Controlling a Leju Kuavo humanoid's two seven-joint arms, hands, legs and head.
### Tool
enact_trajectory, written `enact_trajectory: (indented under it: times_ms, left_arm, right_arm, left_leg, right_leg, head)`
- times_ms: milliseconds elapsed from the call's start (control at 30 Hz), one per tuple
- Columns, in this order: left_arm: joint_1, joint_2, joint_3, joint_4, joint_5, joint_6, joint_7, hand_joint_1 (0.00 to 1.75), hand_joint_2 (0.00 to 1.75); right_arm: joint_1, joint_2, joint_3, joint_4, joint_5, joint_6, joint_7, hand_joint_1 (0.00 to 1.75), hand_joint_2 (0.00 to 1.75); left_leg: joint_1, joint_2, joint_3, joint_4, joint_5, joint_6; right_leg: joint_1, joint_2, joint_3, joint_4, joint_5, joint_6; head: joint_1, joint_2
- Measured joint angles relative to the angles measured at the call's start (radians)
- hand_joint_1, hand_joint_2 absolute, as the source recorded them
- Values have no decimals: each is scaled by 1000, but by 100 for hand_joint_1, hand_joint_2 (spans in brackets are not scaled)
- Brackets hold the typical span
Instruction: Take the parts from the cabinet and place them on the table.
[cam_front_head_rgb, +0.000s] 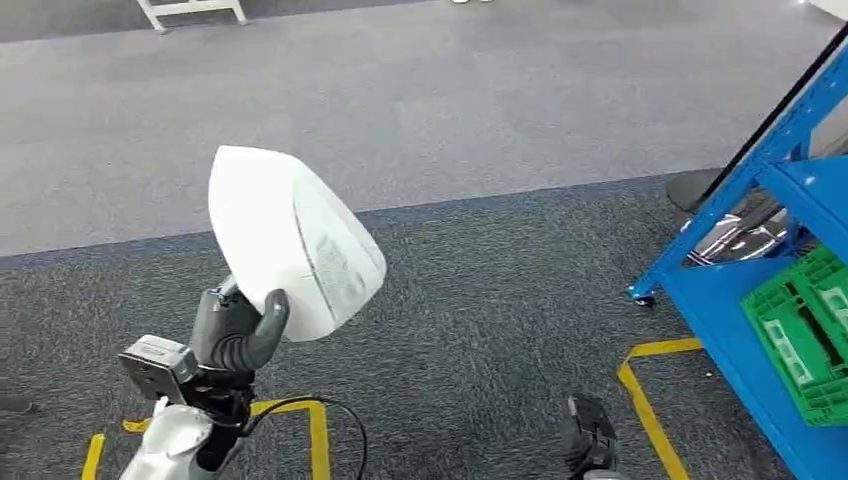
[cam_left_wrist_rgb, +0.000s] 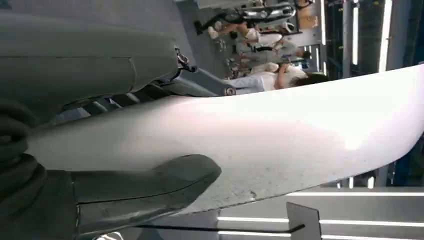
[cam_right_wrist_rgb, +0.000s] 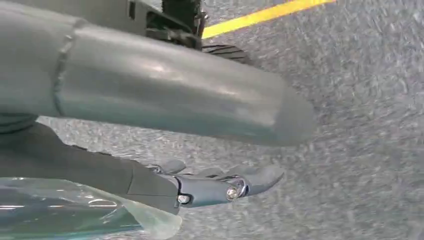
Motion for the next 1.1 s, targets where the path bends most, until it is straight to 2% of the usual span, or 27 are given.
enact_trajectory:
  times_ms: [33, 67, 100, 167, 200, 233, 267, 367, 400, 433, 467, 533, 567, 600, 633, 667, 700, 733, 767, 800, 867, 900, 933, 967, 1000, 1067, 1100]
  left_arm:
    - [1, 0, 0, 0, 0, 0, 0, 175, 175]
    - [1, 2, 0, 0, 1, -1, 0, 175, 175]
    - [2, 3, 0, 0, 2, -1, 0, 175, 175]
    - [1, 3, 0, 0, 2, -1, 0, 175, 175]
    - [1, 3, 0, 0, 2, -1, 0, 175, 175]
    - [0, 3, 0, 0, 2, -1, -1, 175, 175]
    - [-3, 2, 0, 0, 2, -2, -1, 175, 175]
    - [-1, 0, 0, -1, 11, -5, -3, 175, 175]
    - [0, 0, 0, -4, 11, -5, -4, 175, 175]
    - [-1, -2, 0, -10, 11, -6, -6, 175, 175]
    - [-6, -4, -1, -12, 11, -8, -6, 175, 175]
    - [-5, -8, -2, -11, 11, -10, -6, 175, 175]
    - [-2, -8, -2, -11, 13, -10, -6, 175, 175]
    - [0, -8, -2, -11, 14, -10, -6, 175, 175]
    - [0, -8, -2, -11, 16, -10, -8, 175, 175]
    - [0, -8, -2, -11, 17, -8, -11, 175, 175]
    - [0, -8, -2, -11, 16, -8, -13, 175, 175]
    - [0, -10, -3, -11, 17, -8, -14, 175, 175]
    - [-1, -10, -3, -12, 17, -8, -14, 175, 175]
    - [1, -11, -4, -12, 17, -8, -14, 175, 175]
    - [3, -11, -5, -12, 17, -7, -14, 175, 175]
    - [4, -11, -4, -12, 17, -7, -14, 175, 175]
    - [6, -11, -5, -13, 17, -6, -15, 175, 175]
    - [3, -10, -5, -14, 17, -6, -15, 175, 175]
    - [2, -10, -5, -14, 17, -5, -15, 175, 175]
    - [5, -10, -6, -14, 16, -5, -15, 175, 175]
    - [6, -10, -6, -14, 17, -5, -15, 175, 175]
  right_arm:
    - [1, 0, 0, 0, 0, 0, 0, 0, 0]
    - [1, -1, 0, 0, 0, 0, 0, 0, 0]
    - [1, 0, 0, 0, 0, 0, 0, 0, 0]
    - [0, 0, 0, 0, 0, 0, 0, 0, 0]
    - [0, 0, 0, 0, 0, 0, 0, 0, 0]
    - [0, -1, 0, 0, 0, 0, 0, 0, 0]
    - [-1, -1, 0, 0, 0, 0, 0, 0, 0]
    - [-2, -1, 1, 0, 0, 0, 2, 0, 0]
    - [-4, 0, 2, 0, 0, 0, 2, 0, 0]
    - [-6, -1, 3, 0, 1, 0, 0, 0, 0]
    - [-8, -1, 3, 0, 0, 0, -1, 0, 0]
    - [-3, -2, 3, 0, -1, 0, -3, 0, 0]
    - [1, -3, 3, 0, -1, 0, -2, 0, 0]
    - [3, -3, 3, 0, 0, 1, 1, 0, 0]
    - [3, -3, 4, 0, 3, 4, 5, 0, 0]
    - [2, -3, 6, 0, 5, 7, 8, 0, 0]
    - [0, -5, 9, 0, 7, 10, 9, 0, 0]
    - [-1, -8, 9, 0, 8, 14, 10, 0, 0]
    - [-3, -11, 10, 0, 8, 15, 10, 0, 0]
    - [-3, -11, 10, 0, 8, 16, 11, 0, 0]
    - [-3, -11, 10, 0, 9, 16, 14, 0, 0]
    - [-5, -9, 11, 0, 9, 16, 14, 0, 0]
    - [-8, -10, 12, 0, 9, 15, 13, 0, 0]
    - [-8, -10, 13, 0, 9, 16, 13, 0, 0]
    - [-6, -10, 13, 0, 9, 17, 13, 0, 0]
    - [-2, -11, 13, 0, 9, 17, 14, 0, 0]
    - [-1, -11, 13, 0, 9, 17, 14, 0, 0]
  left_leg:
    - [3, 8, -39, 82, -31, -3]
    - [6, 10, -58, 121, -37, -5]
    - [8, 11, -54, 114, -20, -6]
    - [9, 23, 10, -15, 58, -3]
    - [7, 47, 59, -110, 101, 2]
    - [-2, 93, 88, -163, 99, 6]
    - [-13, 98, 93, -182, 92, 12]
    - [-15, 66, 85, -180, 91, 29]
    - [-6, 52, 93, -191, 98, 38]
    - [-4, 44, 94, -193, 99, 42]
    - [-2, 35, 93, -193, 100, 48]
    - [-2, 10, 93, -193, 99, 51]
    - [-4, -5, 93, -192, 99, 52]
    - [-5, -21, 94, -192, 99, 52]
    - [-5, -35, 95, -192, 99, 52]
    - [-5, -49, 96, -191, 99, 52]
    - [-4, -62, 99, -191, 98, 51]
    - [-3, -73, 99, -190, 97, 48]
    - [-8, -84, 93, -183, 93, 42]
    - [-3, -93, 90, -186, 97, 35]
    - [5, -114, 88, -191, 102, 23]
    - [2, -118, 86, -187, 99, 18]
    - [-3, -60, 83, -172, 86, 13]
    - [-3, -19, 66, -134, 59, 9]
    - [2, 3, 31, -57, 17, 4]
    - [8, 10, -40, 93, -42, -4]
    - [12, 11, -52, 117, -40, -7]
  right_leg:
    - [1, -16, 1, 0, -2, -2]
    - [1, -27, 1, 0, -4, -3]
    - [1, -41, 3, 0, -6, -2]
    - [1, -64, 11, 0, -11, 1]
    - [1, -75, 18, 0, -15, 4]
    - [3, -84, 22, 0, -19, 9]
    - [10, -93, 21, 3, -23, 16]
    - [10, -129, 31, -6, -26, 29]
    - [6, -126, 27, -4, -36, 38]
    - [4, -71, 20, 15, -50, 41]
    - [2, -28, -8, 72, -78, 40]
    - [3, -3, -98, 241, -145, 41]
    - [4, -3, -138, 304, -156, 40]
    - [4, -2, -157, 312, -137, 38]
    - [4, -2, -149, 275, -100, 36]
    - [4, 3, -121, 202, -50, 33]
    - [3, 21, -81, 109, 0, 29]
    - [2, 60, -47, 25, 30, 27]
    - [-6, 90, -22, -2, 15, 27]
    - [-1, 77, -22, 0, 17, 29]
    - [6, 61, -20, 1, 17, 23]
    - [-3, 47, -16, -9, 21, 15]
    - [-2, 35, -12, -11, 23, 9]
    - [-2, 25, -10, -12, 20, 3]
    - [0, 10, -8, -12, 18, 1]
    - [1, -20, -6, -11, 14, -2]
    - [1, -35, -5, -11, 12, -1]
  head:
    - [0, 0]
    - [0, 0]
    - [0, 0]
    - [0, 0]
    - [0, 0]
    - [0, 0]
    - [-2, 0]
    - [1, 0]
    - [0, 0]
    - [7, 0]
    - [10, 0]
    - [15, 0]
    - [14, 0]
    - [14, 0]
    - [14, 0]
    - [14, 0]
    - [14, 0]
    - [15, 0]
    - [13, 0]
    - [13, 0]
    - [13, 0]
    - [13, 0]
    - [10, 0]
    - [1, 0]
    - [1, 0]
    - [0, 0]
    - [0, 0]
